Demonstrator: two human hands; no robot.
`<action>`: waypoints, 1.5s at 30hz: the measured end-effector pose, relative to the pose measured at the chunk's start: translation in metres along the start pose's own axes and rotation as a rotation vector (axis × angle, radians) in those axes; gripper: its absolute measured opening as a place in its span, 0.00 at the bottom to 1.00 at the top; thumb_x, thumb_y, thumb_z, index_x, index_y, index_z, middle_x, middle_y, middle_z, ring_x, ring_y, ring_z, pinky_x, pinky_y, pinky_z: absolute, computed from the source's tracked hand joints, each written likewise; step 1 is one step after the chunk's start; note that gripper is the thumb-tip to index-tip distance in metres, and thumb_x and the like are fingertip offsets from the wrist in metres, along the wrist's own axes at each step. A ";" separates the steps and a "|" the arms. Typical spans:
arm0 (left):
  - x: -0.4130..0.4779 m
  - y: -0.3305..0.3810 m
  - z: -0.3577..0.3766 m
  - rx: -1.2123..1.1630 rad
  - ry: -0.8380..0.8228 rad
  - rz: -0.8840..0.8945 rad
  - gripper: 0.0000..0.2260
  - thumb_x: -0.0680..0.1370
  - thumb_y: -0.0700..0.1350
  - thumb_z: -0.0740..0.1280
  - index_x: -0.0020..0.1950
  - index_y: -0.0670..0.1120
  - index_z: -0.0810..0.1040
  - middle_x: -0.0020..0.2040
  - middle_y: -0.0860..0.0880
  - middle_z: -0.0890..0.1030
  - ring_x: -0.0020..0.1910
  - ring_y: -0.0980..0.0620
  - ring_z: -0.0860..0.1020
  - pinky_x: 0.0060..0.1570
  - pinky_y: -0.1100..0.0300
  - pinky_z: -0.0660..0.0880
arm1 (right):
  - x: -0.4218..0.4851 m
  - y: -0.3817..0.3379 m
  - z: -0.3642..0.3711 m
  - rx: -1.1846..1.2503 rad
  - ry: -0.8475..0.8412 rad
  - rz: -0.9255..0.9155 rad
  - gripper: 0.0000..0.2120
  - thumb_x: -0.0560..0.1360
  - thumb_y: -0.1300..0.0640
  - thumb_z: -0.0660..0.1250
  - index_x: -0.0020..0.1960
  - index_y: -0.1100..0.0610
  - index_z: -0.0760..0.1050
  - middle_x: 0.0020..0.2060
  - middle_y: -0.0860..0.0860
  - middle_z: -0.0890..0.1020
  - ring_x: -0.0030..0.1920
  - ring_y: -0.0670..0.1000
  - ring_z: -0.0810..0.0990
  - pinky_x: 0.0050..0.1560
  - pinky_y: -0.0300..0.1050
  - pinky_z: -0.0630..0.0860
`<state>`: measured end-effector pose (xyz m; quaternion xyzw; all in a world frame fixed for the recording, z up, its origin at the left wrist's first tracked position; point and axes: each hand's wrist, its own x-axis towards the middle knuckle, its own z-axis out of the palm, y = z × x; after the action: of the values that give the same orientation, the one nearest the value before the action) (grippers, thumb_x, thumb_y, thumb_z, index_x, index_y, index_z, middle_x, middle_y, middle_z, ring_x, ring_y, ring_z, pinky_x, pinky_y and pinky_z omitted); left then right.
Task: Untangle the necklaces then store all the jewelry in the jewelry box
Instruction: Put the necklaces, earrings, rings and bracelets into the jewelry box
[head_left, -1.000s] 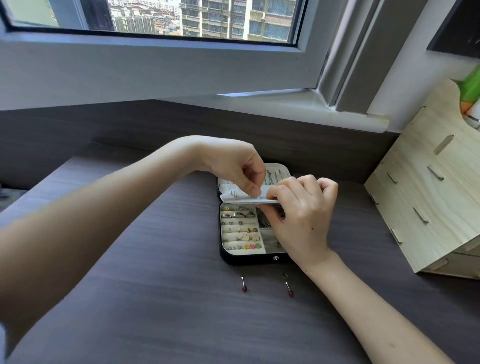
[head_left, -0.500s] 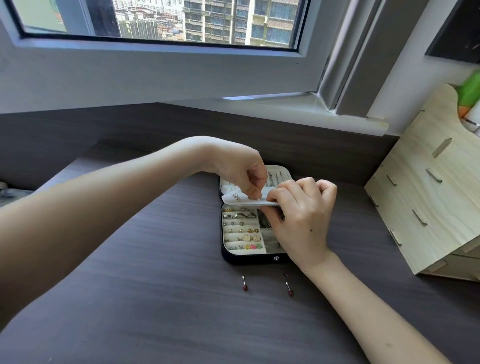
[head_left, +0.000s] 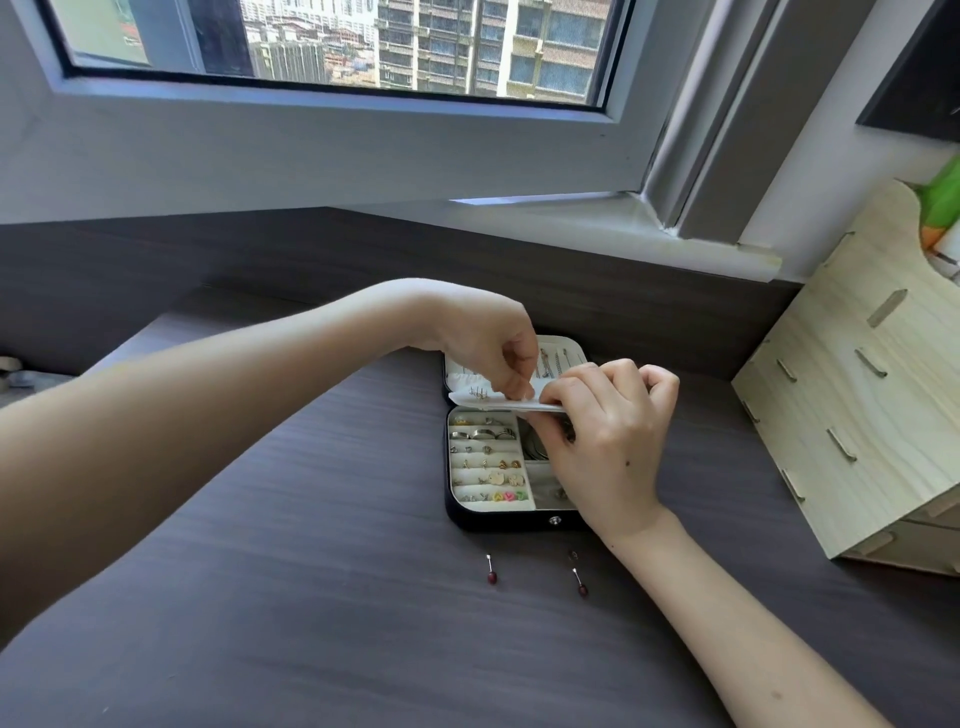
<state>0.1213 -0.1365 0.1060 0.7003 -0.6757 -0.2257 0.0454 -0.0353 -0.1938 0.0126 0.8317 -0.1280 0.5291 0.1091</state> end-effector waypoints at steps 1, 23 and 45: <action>-0.002 -0.001 0.000 -0.013 0.015 -0.009 0.09 0.77 0.49 0.67 0.38 0.49 0.78 0.33 0.57 0.77 0.29 0.64 0.72 0.31 0.76 0.66 | 0.000 0.000 0.000 0.007 -0.003 0.006 0.16 0.76 0.47 0.66 0.35 0.56 0.77 0.34 0.47 0.80 0.37 0.52 0.73 0.47 0.48 0.61; -0.004 0.017 0.002 0.218 -0.076 -0.041 0.06 0.76 0.41 0.62 0.45 0.40 0.78 0.37 0.50 0.73 0.33 0.54 0.68 0.33 0.65 0.66 | 0.000 0.000 0.001 -0.027 -0.008 -0.012 0.09 0.69 0.56 0.75 0.35 0.56 0.76 0.33 0.48 0.79 0.38 0.51 0.71 0.46 0.47 0.60; -0.070 -0.021 0.052 -0.567 0.387 -0.075 0.17 0.71 0.62 0.62 0.51 0.55 0.80 0.48 0.59 0.82 0.50 0.62 0.78 0.53 0.60 0.76 | 0.010 0.002 0.001 -0.012 -0.073 0.036 0.14 0.71 0.44 0.71 0.36 0.55 0.76 0.34 0.46 0.79 0.39 0.52 0.73 0.46 0.48 0.61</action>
<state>0.1221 -0.0545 0.0692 0.7140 -0.5390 -0.2687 0.3572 -0.0310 -0.1969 0.0219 0.8473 -0.1500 0.4995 0.1001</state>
